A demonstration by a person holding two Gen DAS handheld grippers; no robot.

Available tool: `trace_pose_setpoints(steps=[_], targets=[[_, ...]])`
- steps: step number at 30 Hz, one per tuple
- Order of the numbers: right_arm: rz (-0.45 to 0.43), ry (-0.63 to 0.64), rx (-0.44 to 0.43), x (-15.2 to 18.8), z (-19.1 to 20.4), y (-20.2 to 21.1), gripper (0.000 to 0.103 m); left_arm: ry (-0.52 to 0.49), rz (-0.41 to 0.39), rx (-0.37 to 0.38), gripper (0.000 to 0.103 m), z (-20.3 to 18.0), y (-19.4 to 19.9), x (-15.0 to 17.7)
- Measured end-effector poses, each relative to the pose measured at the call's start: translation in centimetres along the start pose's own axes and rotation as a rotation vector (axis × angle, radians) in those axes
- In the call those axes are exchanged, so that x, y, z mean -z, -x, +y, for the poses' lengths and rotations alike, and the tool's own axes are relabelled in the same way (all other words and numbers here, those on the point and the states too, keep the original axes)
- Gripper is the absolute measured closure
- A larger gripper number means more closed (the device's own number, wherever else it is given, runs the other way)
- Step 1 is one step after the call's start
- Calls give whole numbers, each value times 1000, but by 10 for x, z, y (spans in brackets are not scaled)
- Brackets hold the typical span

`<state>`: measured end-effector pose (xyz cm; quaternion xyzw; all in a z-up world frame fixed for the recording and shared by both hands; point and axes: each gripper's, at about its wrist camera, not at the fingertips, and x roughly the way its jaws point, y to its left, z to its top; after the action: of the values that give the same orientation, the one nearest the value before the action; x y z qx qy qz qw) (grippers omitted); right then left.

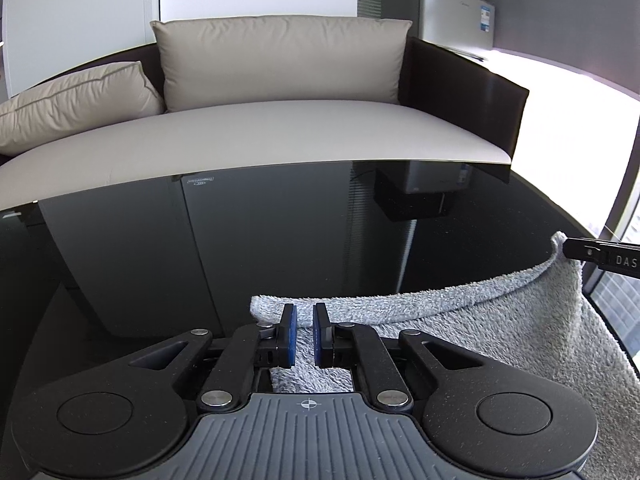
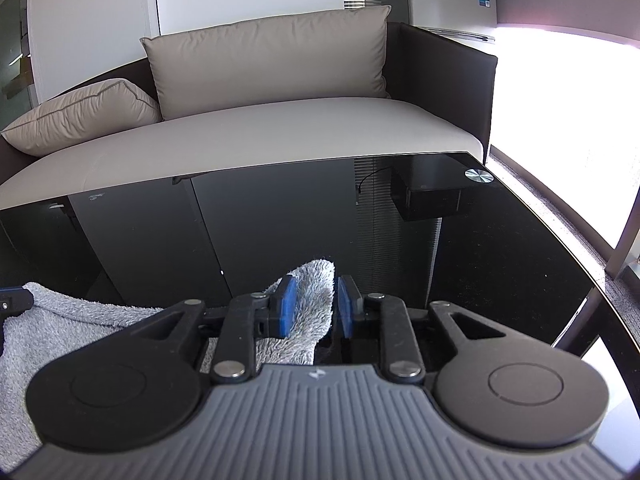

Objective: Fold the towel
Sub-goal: 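Lower the stretched towel onto the table with both tools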

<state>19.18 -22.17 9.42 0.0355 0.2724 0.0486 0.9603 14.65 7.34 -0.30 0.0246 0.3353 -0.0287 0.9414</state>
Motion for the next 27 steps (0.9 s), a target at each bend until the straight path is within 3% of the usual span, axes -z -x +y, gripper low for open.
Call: trace_pose_setpoints(steps=[9,27], targets=[[3,1,-7,-1,1,0,76,-17,48,59,95,-9,-7,10],[23,-6,-33,1,2,1,75,55,20,10,94,4,-27,-3]])
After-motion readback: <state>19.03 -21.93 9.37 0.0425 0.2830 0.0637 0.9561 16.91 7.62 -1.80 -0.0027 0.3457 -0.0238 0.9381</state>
